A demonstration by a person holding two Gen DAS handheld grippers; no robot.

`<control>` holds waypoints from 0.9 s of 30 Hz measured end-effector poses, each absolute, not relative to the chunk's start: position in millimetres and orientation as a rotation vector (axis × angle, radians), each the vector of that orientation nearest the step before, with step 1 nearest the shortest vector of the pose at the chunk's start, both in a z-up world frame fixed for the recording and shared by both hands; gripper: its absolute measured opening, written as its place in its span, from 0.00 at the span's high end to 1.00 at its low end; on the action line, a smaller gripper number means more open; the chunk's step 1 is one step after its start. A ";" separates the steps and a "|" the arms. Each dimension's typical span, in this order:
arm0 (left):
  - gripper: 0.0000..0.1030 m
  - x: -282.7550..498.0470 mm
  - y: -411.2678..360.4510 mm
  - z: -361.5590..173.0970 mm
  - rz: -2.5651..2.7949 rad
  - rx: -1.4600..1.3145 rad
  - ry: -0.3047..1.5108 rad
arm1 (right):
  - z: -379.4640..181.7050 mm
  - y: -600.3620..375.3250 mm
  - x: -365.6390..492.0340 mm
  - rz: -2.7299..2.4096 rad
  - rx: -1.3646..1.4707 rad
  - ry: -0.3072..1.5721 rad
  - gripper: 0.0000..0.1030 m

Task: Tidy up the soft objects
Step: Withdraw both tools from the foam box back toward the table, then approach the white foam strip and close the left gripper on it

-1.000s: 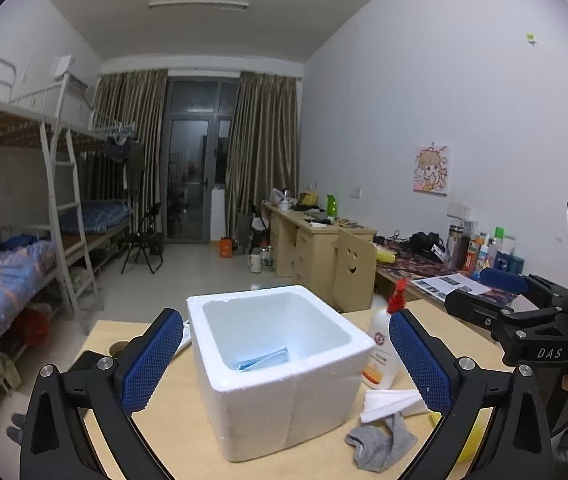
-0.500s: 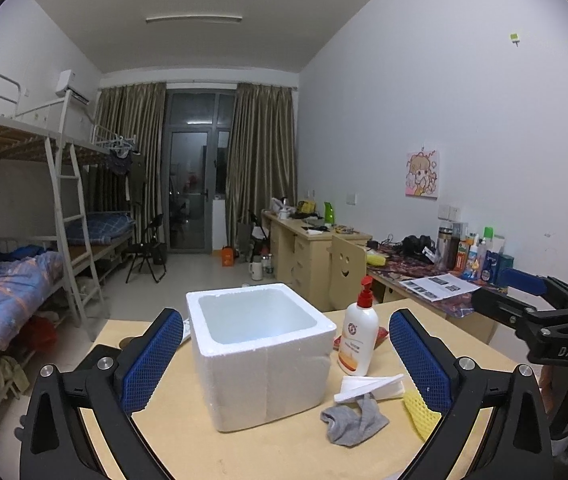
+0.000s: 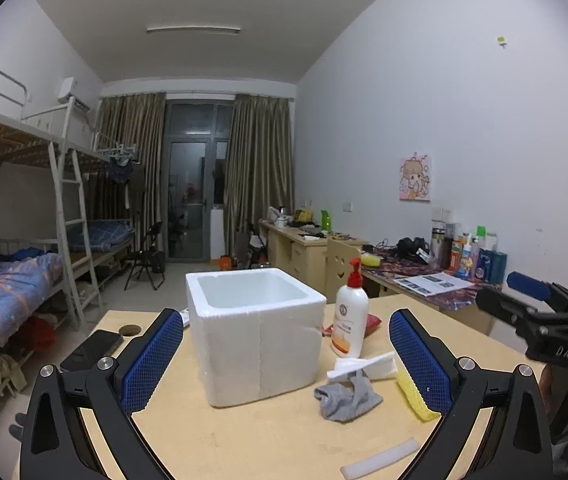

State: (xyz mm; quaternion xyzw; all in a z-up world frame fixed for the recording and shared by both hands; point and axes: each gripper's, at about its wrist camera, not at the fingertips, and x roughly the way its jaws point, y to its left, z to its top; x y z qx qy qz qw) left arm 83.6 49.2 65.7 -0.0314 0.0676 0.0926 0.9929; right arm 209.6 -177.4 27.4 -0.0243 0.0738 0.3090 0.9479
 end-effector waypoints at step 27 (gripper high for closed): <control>0.00 67.9 41.7 -11.8 0.099 -0.092 0.233 | -15.0 -224.0 186.6 0.528 -0.054 0.226 0.00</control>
